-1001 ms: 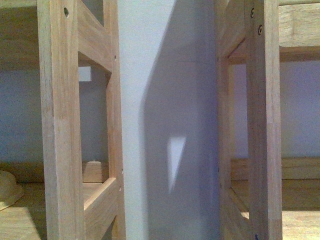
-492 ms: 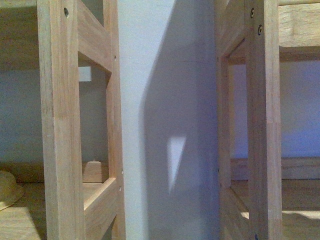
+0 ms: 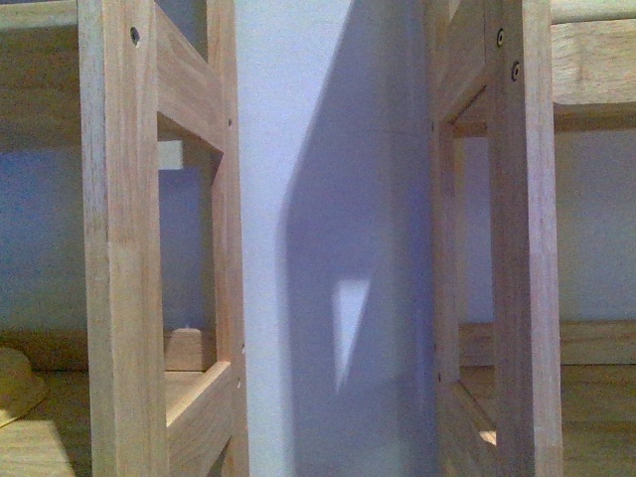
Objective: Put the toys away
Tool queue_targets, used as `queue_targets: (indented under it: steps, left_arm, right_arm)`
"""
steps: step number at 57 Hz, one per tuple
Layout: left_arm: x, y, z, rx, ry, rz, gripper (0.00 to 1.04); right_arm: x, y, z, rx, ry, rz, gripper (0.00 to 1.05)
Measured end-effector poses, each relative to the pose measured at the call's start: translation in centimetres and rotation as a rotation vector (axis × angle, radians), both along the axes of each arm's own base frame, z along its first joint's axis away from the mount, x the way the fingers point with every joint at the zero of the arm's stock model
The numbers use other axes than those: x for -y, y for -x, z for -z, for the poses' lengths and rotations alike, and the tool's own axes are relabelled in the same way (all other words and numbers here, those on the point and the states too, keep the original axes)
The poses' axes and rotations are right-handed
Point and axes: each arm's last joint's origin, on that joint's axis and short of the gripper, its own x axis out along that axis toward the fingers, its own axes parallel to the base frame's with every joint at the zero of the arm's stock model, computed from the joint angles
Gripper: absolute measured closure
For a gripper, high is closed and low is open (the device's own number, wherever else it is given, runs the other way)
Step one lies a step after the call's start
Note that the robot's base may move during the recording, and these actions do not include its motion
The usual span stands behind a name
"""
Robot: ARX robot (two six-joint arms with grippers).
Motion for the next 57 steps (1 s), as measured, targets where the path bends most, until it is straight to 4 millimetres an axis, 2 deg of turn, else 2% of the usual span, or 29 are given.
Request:
queue_targets:
  steps: [7,13,18,29,41,57]
  left_arm:
    - [0.0,0.0,0.0,0.0,0.0,0.0,0.06]
    - [0.0,0.0,0.0,0.0,0.0,0.0,0.06]
    - [0.0,0.0,0.0,0.0,0.0,0.0,0.06]
    - [0.0,0.0,0.0,0.0,0.0,0.0,0.06]
    - [0.0,0.0,0.0,0.0,0.0,0.0,0.06]
    - [0.0,0.0,0.0,0.0,0.0,0.0,0.06]
  right_arm:
    - [2.7,-0.2,-2.4,0.013,-0.01,0.011,0.94]
    - [4.9,-1.4,-4.2,0.035,-0.047,-0.001,0.94]
    - [7.0,-4.0,-5.3,-0.002,-0.099,-0.099,0.94]
    - [9.6,-8.9,-5.8,-0.057,-0.212,-0.225,0.94]
    - [9.5,-12.6,-6.2,-0.068,-0.273,-0.33,0.94]
    - [6.5,-17.6,-6.2,-0.081,-0.35,-0.475,0.94]
